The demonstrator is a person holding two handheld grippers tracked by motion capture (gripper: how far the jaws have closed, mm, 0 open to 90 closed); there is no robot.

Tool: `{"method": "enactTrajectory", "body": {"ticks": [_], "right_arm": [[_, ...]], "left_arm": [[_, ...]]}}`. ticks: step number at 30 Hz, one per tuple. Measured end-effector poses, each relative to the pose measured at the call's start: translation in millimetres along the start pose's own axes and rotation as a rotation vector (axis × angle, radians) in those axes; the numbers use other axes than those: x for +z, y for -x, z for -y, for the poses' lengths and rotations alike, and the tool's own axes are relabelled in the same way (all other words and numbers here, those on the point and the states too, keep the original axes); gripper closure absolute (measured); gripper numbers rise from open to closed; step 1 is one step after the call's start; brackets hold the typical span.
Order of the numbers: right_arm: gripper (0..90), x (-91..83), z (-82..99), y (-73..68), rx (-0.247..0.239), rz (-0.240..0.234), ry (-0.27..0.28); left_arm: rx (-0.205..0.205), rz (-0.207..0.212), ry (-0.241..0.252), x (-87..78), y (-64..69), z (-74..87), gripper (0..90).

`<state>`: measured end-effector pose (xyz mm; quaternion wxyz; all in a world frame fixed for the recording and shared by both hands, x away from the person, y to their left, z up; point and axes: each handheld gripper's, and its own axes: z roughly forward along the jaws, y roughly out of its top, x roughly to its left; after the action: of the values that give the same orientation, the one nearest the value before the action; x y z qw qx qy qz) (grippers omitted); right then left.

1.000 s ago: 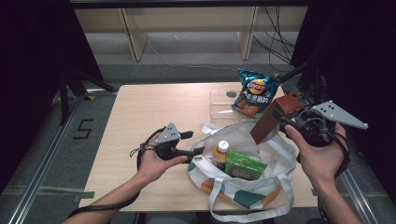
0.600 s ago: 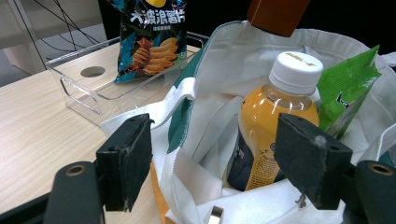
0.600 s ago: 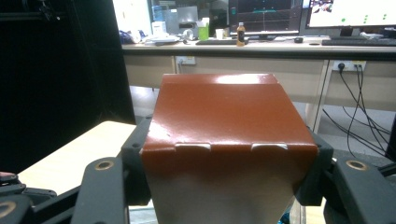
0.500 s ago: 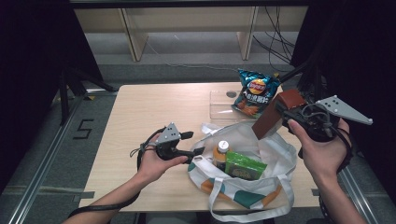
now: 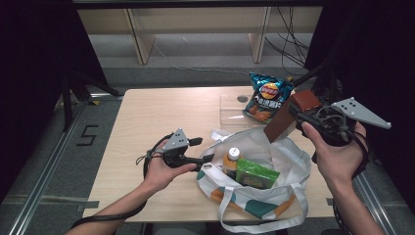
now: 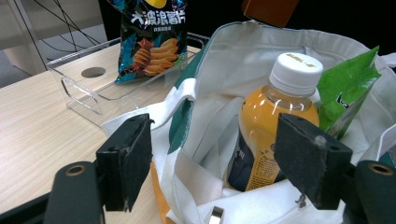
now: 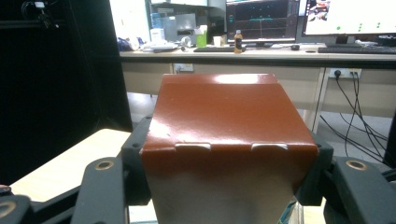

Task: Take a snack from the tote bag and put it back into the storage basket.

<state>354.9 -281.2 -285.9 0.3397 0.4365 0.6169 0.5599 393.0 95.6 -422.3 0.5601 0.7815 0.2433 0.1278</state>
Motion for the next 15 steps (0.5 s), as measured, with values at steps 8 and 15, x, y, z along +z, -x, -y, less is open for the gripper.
{"method": "enactTrajectory", "body": {"ticks": [8, 15], "right_arm": [[39.3, 1.9, -1.9, 3.1, -0.008, 0.017, 0.030], [39.3, 5.1, -2.2, 8.5, -0.006, 0.034, 0.048]], "left_arm": [[0.002, 0.001, 0.000, 0.2, 0.3, -0.1, 27.3], [0.002, 0.008, 0.002, 1.0, -0.3, 0.3, 27.2]]}}
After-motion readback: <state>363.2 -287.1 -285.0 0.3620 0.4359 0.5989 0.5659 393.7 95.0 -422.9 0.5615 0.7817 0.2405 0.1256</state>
